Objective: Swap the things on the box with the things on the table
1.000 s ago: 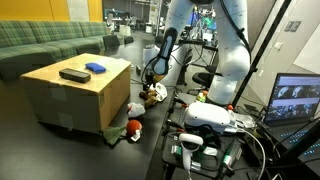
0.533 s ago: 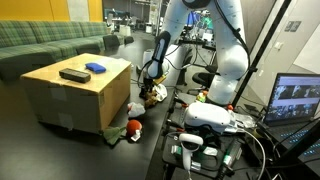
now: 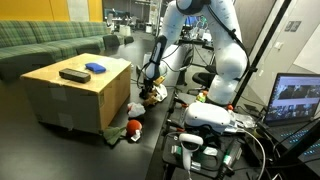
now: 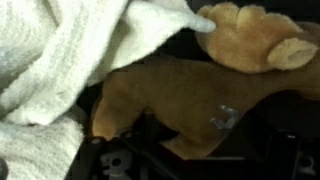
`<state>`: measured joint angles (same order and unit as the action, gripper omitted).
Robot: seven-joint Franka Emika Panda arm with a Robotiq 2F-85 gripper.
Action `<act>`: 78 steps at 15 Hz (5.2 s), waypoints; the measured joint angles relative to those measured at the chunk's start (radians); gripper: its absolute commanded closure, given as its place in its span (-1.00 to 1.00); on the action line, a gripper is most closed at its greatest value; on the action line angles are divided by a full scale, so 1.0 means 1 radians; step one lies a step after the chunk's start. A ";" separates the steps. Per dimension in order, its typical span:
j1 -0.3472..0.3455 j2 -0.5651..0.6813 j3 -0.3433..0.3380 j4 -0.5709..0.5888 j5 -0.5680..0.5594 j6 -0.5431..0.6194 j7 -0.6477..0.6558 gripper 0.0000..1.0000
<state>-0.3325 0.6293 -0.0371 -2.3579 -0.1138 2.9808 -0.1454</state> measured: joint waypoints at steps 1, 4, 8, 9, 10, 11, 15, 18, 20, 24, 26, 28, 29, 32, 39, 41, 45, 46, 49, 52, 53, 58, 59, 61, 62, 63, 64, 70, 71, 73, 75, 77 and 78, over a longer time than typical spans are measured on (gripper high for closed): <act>-0.004 0.012 0.000 0.011 0.000 0.000 -0.009 -0.48; -0.008 0.042 0.000 0.037 0.000 0.000 -0.027 0.02; -0.008 0.043 0.006 0.049 0.000 -0.008 -0.048 0.57; -0.008 0.040 0.007 0.050 0.000 -0.013 -0.054 0.75; -0.009 0.036 0.008 0.050 0.000 -0.022 -0.061 0.89; -0.009 0.029 0.012 0.050 0.000 -0.037 -0.070 0.98; -0.009 -0.012 0.038 0.045 0.000 -0.148 -0.108 0.95; -0.009 -0.068 0.061 0.034 0.002 -0.242 -0.143 0.95; -0.003 -0.124 0.071 0.020 0.003 -0.294 -0.160 0.95; 0.027 -0.272 0.071 -0.011 0.009 -0.382 -0.171 0.95; 0.046 -0.357 0.065 -0.019 0.020 -0.418 -0.171 0.95; 0.069 -0.447 0.054 -0.021 0.023 -0.443 -0.168 0.95; 0.083 -0.490 0.045 -0.020 0.023 -0.452 -0.166 0.95; 0.131 -0.601 0.022 -0.016 0.010 -0.458 -0.135 0.95; 0.212 -0.650 0.014 0.063 -0.054 -0.412 -0.015 0.95; 0.229 -0.624 0.014 0.098 -0.069 -0.386 0.003 0.95; 0.247 -0.522 0.008 0.189 -0.153 -0.323 0.075 0.95; 0.250 -0.485 0.002 0.219 -0.178 -0.312 0.097 0.95; 0.260 -0.374 -0.020 0.312 -0.192 -0.295 0.113 0.95; 0.275 -0.275 -0.035 0.399 -0.192 -0.292 0.113 0.79; 0.282 -0.250 -0.038 0.422 -0.192 -0.292 0.113 0.29; 0.321 -0.205 -0.049 0.491 -0.192 -0.320 0.114 -0.23; 0.329 -0.207 -0.050 0.501 -0.192 -0.330 0.116 -0.36; 0.349 -0.216 -0.059 0.519 -0.194 -0.345 0.130 -0.67; 0.359 -0.223 -0.065 0.526 -0.196 -0.350 0.142 -0.84; 0.370 -0.232 -0.071 0.531 -0.199 -0.353 0.157 -0.97; 0.380 -0.242 -0.077 0.532 -0.205 -0.359 0.176 -1.00; 0.445 -0.277 -0.085 0.515 -0.231 -0.390 0.373 -1.00; 0.454 -0.276 -0.085 0.507 -0.231 -0.395 0.410 -1.00; 0.468 -0.275 -0.085 0.490 -0.231 -0.406 0.476 -1.00; 0.474 -0.271 -0.085 0.475 -0.231 -0.410 0.533 -1.00; 0.475 -0.265 -0.084 0.463 -0.215 -0.410 0.562 -1.00; 0.475 -0.262 -0.082 0.458 -0.201 -0.410 0.566 -1.00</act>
<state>0.1424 0.3677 -0.1189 -1.8997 -0.3150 2.5708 0.4202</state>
